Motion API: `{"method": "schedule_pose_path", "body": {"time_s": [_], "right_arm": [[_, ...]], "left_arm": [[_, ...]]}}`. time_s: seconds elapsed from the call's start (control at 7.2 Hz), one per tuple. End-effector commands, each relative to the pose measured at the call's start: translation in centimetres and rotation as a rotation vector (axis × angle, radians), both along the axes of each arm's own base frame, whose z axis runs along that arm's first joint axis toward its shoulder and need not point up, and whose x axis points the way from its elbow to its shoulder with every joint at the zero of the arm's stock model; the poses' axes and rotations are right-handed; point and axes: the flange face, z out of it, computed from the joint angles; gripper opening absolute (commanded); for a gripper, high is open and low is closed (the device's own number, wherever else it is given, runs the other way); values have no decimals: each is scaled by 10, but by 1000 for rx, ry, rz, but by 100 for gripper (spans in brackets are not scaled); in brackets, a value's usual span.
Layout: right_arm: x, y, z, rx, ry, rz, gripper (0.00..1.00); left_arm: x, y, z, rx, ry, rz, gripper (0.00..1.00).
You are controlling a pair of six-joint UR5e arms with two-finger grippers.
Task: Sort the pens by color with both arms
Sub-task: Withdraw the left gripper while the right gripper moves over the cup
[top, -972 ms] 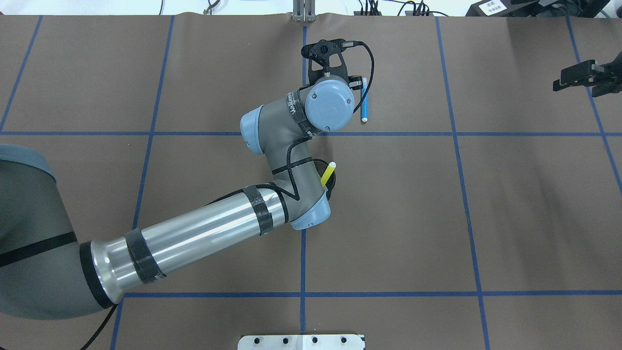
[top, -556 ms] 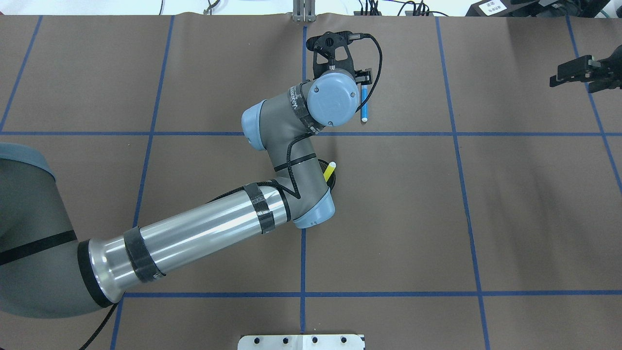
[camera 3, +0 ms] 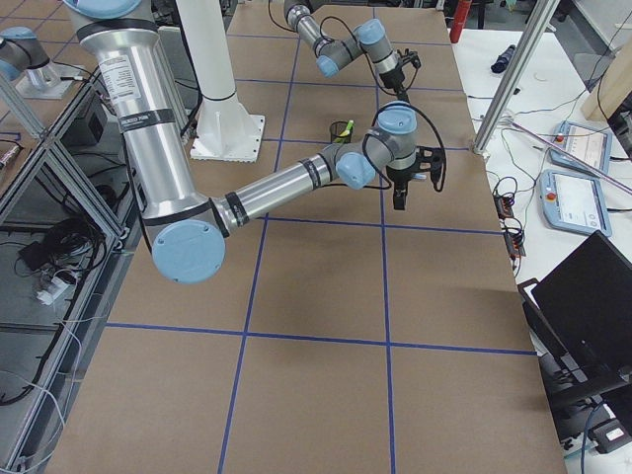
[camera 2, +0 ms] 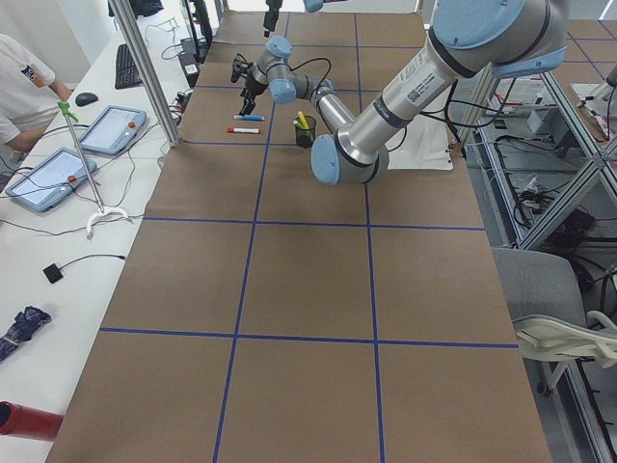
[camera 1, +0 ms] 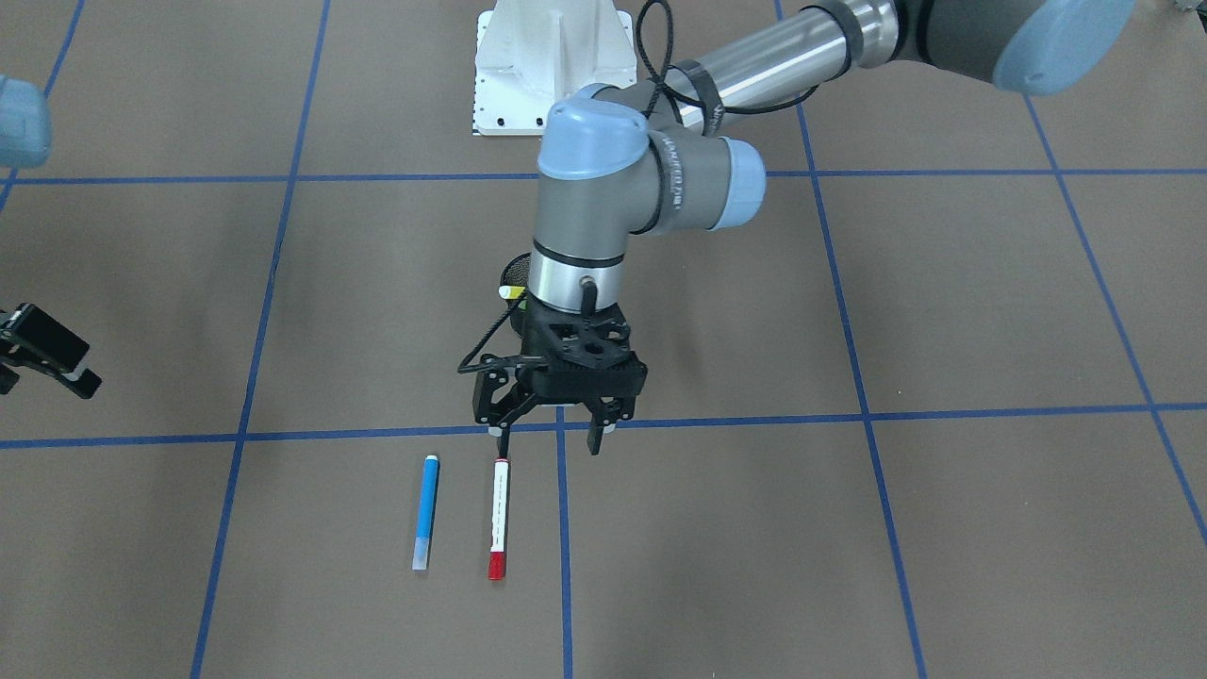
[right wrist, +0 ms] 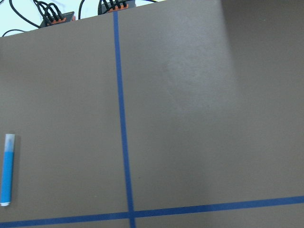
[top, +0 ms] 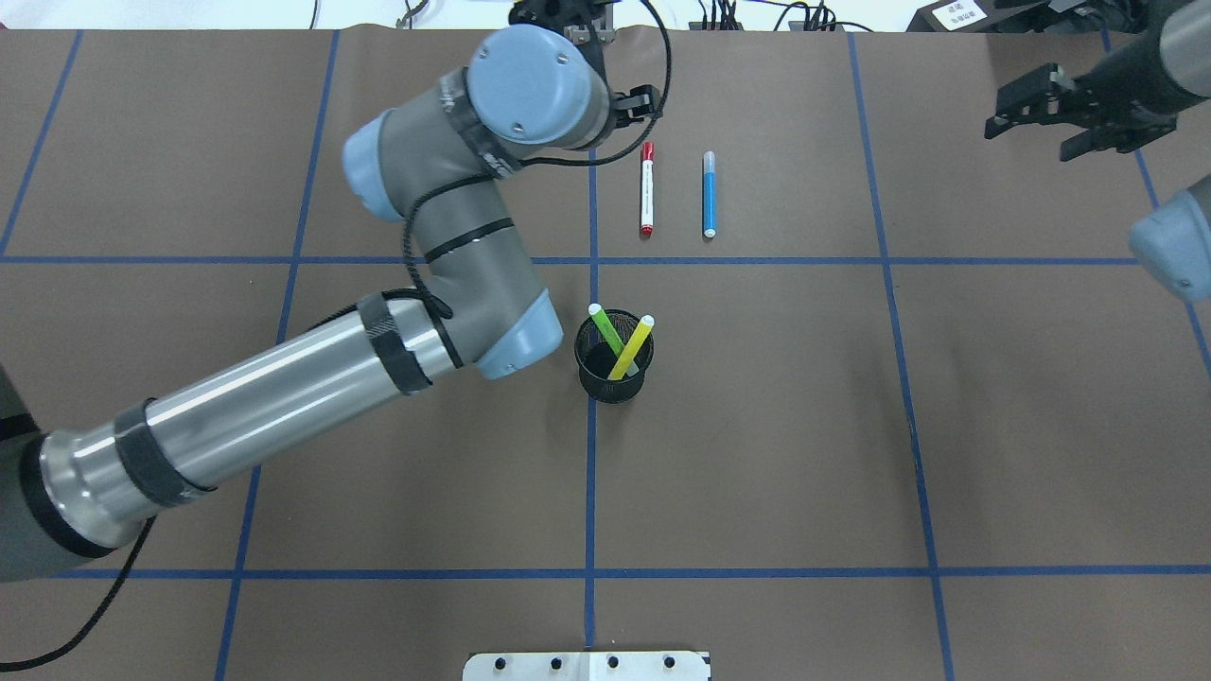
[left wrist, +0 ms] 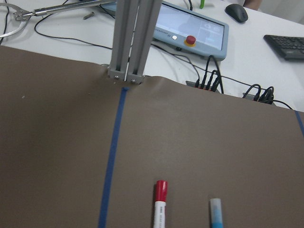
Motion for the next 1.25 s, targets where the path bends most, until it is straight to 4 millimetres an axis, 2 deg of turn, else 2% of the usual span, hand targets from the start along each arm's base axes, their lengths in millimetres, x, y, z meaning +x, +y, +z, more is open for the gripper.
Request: {"method": "schedule_pose_path", "body": {"time_s": [0.0,0.14,0.28,0.42,0.56,0.69,0.83,0.97,1.11], "right_arm": [[-71,-5,-90,-119,0,-54,100],[-109,11,-118,-96,3,-111,100],[-165,36,-141,-56,5,-191,100],[-216,53,-178,-25,86,-229,100],[-266,71,-224,16,170,-292,100],[-311,75,-256,53,211,-331,99],[-348,74,-273,102,244,-405,99],[-365,69,-278,140,266,-466,98],[-385,68,-274,181,304,-528,96]], "left_arm": [[-107,9,86,6,-24,150,95],[-142,15,120,30,-57,194,95],[-173,25,156,41,-93,224,95],[-209,28,192,56,-133,265,96],[-243,29,226,44,-147,305,96],[-275,31,249,46,-161,321,96],[-284,35,258,50,-174,329,96],[-285,34,259,48,-175,325,96],[-286,35,262,44,-178,324,96]]}}
